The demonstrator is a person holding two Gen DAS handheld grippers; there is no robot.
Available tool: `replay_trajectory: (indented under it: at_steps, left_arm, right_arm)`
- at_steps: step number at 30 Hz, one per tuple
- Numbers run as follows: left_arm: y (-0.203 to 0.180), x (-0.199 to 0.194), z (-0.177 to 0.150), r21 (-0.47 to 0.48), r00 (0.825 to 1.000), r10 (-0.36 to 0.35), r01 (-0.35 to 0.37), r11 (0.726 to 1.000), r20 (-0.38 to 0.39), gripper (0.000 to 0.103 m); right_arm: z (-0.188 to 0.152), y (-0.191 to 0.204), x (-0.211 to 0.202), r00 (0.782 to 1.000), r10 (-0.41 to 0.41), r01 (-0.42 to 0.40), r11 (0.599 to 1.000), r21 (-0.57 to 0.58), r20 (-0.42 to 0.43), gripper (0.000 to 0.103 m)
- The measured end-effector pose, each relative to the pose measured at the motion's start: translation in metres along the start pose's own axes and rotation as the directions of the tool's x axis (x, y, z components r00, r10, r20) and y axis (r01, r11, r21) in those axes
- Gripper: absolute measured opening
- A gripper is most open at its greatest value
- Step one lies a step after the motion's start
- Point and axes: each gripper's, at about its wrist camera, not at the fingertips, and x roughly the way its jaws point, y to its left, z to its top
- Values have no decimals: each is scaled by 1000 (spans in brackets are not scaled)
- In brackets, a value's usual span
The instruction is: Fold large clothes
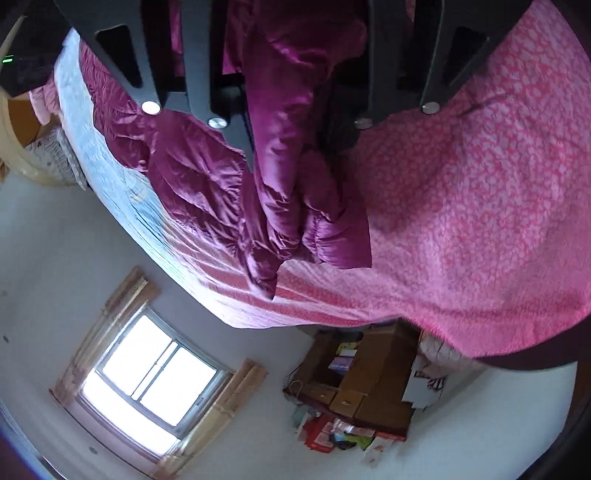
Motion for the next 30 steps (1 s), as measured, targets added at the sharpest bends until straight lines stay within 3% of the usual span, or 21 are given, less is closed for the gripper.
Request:
replay_trajectory:
  at_steps: [1, 2, 6, 11, 13, 15, 17, 18, 19, 21, 23, 25, 27, 30]
  left_arm:
    - [-7, -3, 0, 28, 1000, -5, 5, 1000, 7, 24]
    - [-15, -7, 0, 61, 1000, -11, 9, 998, 20, 23]
    - [-62, -26, -3, 234, 994, -68, 47, 971, 82, 19]
    - [-133, -46, -26, 482, 983, -144, 71, 873, 115, 17]
    - [-155, -56, -37, 561, 978, -173, 77, 824, 120, 17]
    - [-178, -59, -51, 630, 973, -204, 93, 771, 105, 17]
    - [-194, -60, -61, 679, 970, -228, 109, 726, 88, 16]
    - [-201, -59, -67, 703, 967, -241, 119, 701, 77, 15]
    - [-208, -58, -75, 727, 965, -254, 131, 674, 61, 14]
    - [-220, -54, -93, 762, 962, -270, 152, 630, 31, 12]
    - [-230, -46, -110, 792, 961, -276, 168, 587, 1, 11]
    - [-237, -38, -125, 815, 961, -276, 182, 550, -29, 10]
    - [-239, -37, -139, 831, 959, -279, 192, 523, -47, 10]
    - [-242, -34, -149, 842, 962, -267, 188, 505, -55, 10]
  right_arm:
    - [-6, -9, 9, 1000, -9, 9, 1000, 27, -16, 3]
    - [-10, -18, 13, 1000, 1, 0, 998, 65, -12, 0]
    - [-7, -37, 14, 996, 87, -79, 980, 182, -35, 0]
    - [-2, -43, 7, 988, 144, -127, 965, 230, -60, 2]
    - [3, -52, -15, 981, 195, -189, 948, 258, 2, 13]
    - [9, -62, -51, 984, 154, -171, 956, 239, 89, 17]
    - [16, -78, -88, 982, 85, -124, 965, 232, 170, 30]
    - [19, -86, -102, 978, 65, -112, 965, 238, 198, 51]
    - [21, -96, -116, 973, 48, -105, 963, 247, 224, 79]
    - [27, -118, -145, 956, 31, -115, 955, 275, 291, 98]
    - [33, -141, -171, 930, 64, -184, 934, 306, 363, 102]
    - [43, -156, -179, 923, 109, -236, 917, 321, 368, 103]
    - [56, -164, -170, 945, 136, -233, 919, 319, 298, 103]
    - [72, -161, -144, 971, 170, -213, 937, 279, 170, 103]
